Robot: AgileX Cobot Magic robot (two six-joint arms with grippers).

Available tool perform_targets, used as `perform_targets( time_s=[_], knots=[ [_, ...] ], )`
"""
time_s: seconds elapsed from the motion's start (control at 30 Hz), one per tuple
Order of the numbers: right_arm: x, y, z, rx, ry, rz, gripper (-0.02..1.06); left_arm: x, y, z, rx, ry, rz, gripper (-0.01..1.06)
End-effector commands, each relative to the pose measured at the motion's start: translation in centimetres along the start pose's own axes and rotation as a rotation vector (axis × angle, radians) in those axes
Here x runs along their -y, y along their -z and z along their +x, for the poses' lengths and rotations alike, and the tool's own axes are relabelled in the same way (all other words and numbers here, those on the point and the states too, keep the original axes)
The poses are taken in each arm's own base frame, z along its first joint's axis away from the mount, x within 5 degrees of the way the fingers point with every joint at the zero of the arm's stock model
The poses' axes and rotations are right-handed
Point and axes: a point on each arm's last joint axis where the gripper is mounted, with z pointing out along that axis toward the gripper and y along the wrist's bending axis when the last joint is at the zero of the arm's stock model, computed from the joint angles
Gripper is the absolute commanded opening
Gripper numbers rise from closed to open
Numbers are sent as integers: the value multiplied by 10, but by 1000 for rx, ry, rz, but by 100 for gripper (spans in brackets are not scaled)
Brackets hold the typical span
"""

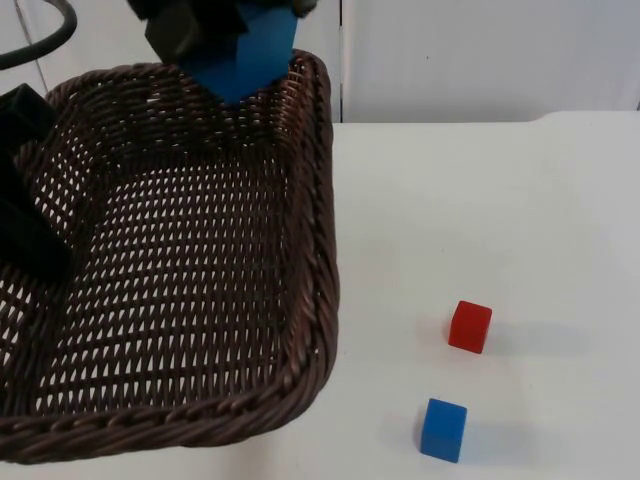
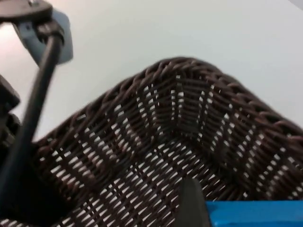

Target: Pick up the basket with the left hand and place the largest block into the basket with the right hand.

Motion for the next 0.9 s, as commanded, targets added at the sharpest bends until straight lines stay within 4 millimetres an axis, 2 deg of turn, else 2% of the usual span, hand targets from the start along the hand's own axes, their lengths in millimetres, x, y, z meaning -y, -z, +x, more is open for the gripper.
perform_targets(
  time_s=[0.0, 0.1, 0.17, 0.23, 0.3, 0.33, 0.43, 0.47, 0.53, 0.8, 0.87],
  knots=[
    [-2, -8, 1, 2, 10, -5, 0, 3, 3, 0, 16, 12, 23, 0],
    [-1, -20, 7, -27, 8, -7, 4, 3, 3, 0, 18, 10, 22, 0],
    [-2, -21, 8, -29, 5, -9, 7, 3, 3, 0, 18, 10, 22, 0],
    [-2, -21, 8, -31, 3, -10, 19, 3, 3, 0, 18, 8, 22, 0],
    [-2, -21, 8, -31, 1, -11, 38, 3, 3, 0, 18, 8, 22, 0],
    [-2, -21, 8, -31, 1, -11, 38, 3, 3, 0, 18, 8, 22, 0],
    [-2, -21, 8, -31, 1, -11, 63, 3, 3, 0, 18, 8, 22, 0],
    [-2, -21, 8, -31, 1, -11, 63, 3, 3, 0, 18, 8, 22, 0],
    [-2, -21, 8, -31, 1, -11, 75, 3, 3, 0, 18, 8, 22, 0],
    [-1, -18, 7, -28, 14, -3, 75, 3, 3, 0, 18, 6, 22, 0],
    [-1, -9, 4, -21, 27, 5, 75, 3, 3, 0, 17, 4, 20, 0]
  ],
)
